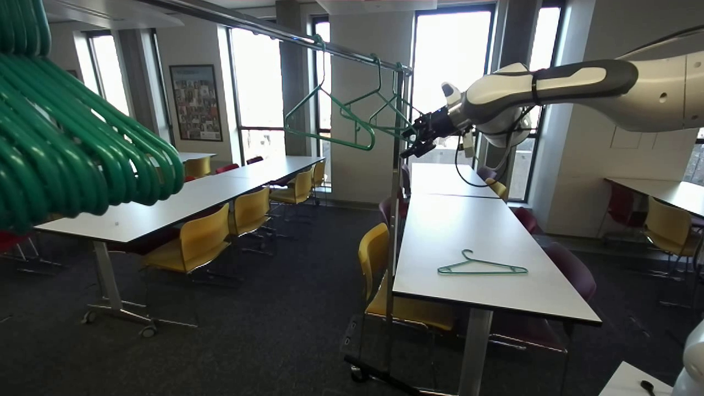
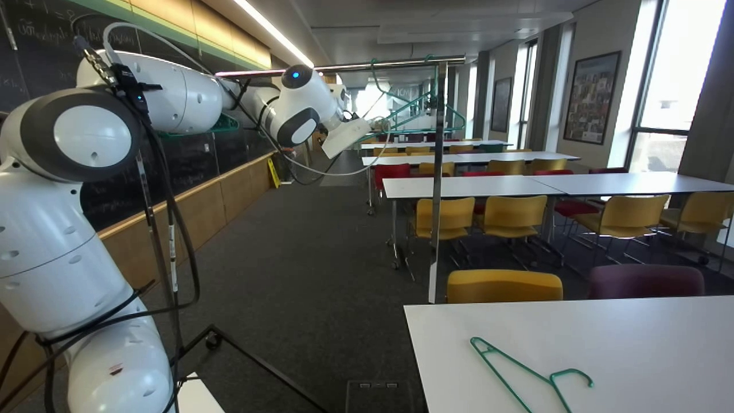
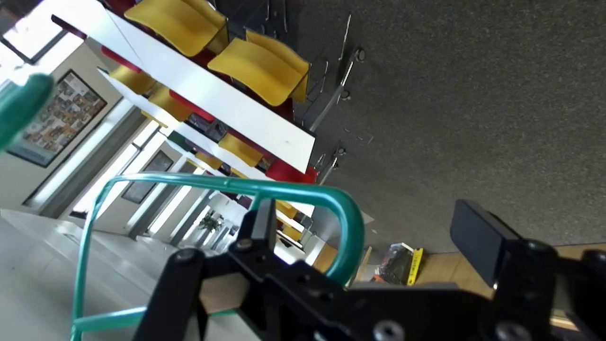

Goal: Pick up one hanger from the table and put it on the right side of the railing

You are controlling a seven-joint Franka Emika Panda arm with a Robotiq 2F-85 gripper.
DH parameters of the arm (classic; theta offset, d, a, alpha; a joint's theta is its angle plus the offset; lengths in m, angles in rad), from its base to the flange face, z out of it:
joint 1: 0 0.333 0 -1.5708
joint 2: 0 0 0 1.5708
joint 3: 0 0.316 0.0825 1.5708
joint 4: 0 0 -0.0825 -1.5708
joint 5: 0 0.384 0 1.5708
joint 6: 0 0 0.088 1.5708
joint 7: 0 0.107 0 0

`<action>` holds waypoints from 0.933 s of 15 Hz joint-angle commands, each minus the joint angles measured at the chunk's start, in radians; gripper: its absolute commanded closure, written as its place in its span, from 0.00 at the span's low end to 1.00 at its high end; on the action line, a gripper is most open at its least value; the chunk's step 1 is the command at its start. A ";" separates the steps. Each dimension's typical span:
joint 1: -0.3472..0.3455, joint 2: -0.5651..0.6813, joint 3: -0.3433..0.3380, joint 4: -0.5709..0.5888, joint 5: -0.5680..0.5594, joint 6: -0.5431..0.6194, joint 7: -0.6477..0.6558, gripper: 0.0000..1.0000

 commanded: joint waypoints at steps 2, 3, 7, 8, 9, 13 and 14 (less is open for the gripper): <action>0.057 0.037 -0.022 0.150 0.129 0.012 -0.152 0.00; 0.062 0.044 -0.024 0.173 0.152 0.012 -0.174 0.00; 0.065 0.061 -0.028 0.213 0.222 0.006 -0.223 0.00; 0.062 0.064 -0.027 0.212 0.235 0.013 -0.225 0.06; 0.060 0.068 -0.029 0.215 0.250 0.007 -0.233 0.01; 0.045 0.075 -0.033 0.197 0.251 0.015 -0.223 0.00; 0.035 0.074 -0.032 0.184 0.232 0.027 -0.189 0.00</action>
